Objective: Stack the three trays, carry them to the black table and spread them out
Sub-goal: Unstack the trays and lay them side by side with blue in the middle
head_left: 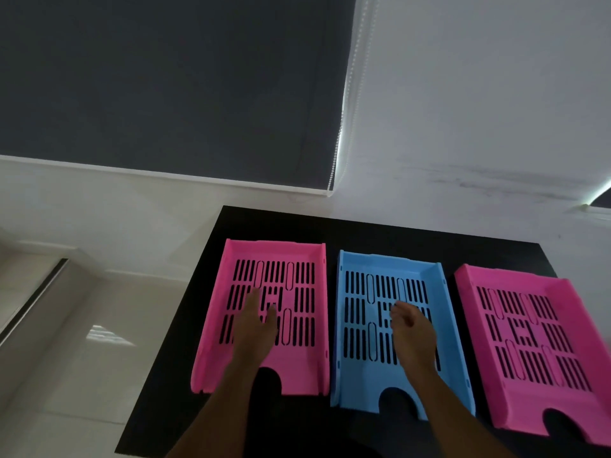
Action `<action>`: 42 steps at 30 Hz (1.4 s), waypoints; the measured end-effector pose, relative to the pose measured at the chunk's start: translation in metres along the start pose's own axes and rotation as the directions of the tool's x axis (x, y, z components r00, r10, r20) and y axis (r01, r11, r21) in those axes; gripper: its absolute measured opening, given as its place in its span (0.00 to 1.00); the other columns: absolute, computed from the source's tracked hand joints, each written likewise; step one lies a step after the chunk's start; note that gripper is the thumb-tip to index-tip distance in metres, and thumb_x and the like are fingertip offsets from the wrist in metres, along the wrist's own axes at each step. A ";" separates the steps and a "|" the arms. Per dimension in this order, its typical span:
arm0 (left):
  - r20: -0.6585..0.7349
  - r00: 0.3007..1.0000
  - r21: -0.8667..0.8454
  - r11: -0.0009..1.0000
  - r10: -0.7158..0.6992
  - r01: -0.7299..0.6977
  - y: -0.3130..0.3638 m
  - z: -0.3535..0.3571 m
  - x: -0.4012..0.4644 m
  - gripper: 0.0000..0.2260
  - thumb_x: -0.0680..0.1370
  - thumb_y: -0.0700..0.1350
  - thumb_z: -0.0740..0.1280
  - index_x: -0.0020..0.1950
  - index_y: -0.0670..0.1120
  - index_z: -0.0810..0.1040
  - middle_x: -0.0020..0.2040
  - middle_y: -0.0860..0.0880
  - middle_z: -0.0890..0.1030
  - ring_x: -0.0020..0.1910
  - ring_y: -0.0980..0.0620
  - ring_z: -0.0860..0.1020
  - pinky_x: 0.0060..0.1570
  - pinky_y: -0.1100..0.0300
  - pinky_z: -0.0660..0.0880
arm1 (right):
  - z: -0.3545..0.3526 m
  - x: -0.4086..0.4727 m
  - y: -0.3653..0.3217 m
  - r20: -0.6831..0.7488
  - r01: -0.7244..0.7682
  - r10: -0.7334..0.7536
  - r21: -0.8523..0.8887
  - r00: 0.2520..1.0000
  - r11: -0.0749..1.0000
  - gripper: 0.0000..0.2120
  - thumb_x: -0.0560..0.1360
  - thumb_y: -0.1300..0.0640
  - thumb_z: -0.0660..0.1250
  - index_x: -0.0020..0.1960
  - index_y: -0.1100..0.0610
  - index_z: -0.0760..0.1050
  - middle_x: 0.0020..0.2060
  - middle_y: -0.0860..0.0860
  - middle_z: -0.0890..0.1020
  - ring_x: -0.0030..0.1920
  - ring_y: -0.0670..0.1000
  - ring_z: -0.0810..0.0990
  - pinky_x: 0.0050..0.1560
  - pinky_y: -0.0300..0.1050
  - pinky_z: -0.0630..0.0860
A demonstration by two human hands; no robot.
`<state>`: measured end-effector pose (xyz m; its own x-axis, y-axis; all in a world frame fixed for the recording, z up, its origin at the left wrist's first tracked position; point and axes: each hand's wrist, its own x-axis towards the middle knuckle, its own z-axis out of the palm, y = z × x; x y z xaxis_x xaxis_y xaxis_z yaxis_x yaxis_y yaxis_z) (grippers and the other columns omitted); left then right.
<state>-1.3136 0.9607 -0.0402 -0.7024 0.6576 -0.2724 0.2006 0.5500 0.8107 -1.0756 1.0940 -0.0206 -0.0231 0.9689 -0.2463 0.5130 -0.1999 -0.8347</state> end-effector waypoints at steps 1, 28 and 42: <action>0.055 0.998 0.018 0.999 0.026 -0.027 0.009 0.011 -0.009 0.26 0.81 0.50 0.62 0.78 0.49 0.59 0.77 0.45 0.65 0.75 0.43 0.65 0.72 0.46 0.61 | -0.008 0.002 0.007 -0.046 -0.009 0.008 -0.018 0.999 1.000 0.15 0.80 0.61 0.64 0.66 0.59 0.77 0.62 0.56 0.81 0.63 0.56 0.79 0.65 0.53 0.75; 0.231 0.968 0.125 0.984 0.094 -0.125 0.045 0.133 -0.058 0.28 0.81 0.36 0.62 0.78 0.47 0.56 0.76 0.42 0.67 0.64 0.27 0.70 0.62 0.36 0.72 | -0.105 0.046 0.122 0.023 -0.124 0.132 -0.216 0.991 0.969 0.21 0.80 0.50 0.63 0.66 0.62 0.70 0.51 0.55 0.79 0.52 0.55 0.80 0.57 0.58 0.80; 0.217 0.971 0.197 0.970 0.101 -0.145 0.047 0.136 -0.064 0.28 0.81 0.39 0.62 0.78 0.48 0.55 0.76 0.43 0.66 0.59 0.26 0.74 0.58 0.36 0.76 | -0.112 0.042 0.124 0.083 -0.018 0.047 -0.324 0.995 0.946 0.07 0.81 0.51 0.61 0.51 0.54 0.72 0.39 0.49 0.81 0.38 0.48 0.83 0.44 0.53 0.85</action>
<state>-1.1665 1.0147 -0.0553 -0.5137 0.8057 -0.2951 0.4306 0.5395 0.7235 -0.9167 1.1260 -0.0795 -0.0702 0.9429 -0.3255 0.7638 -0.1591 -0.6256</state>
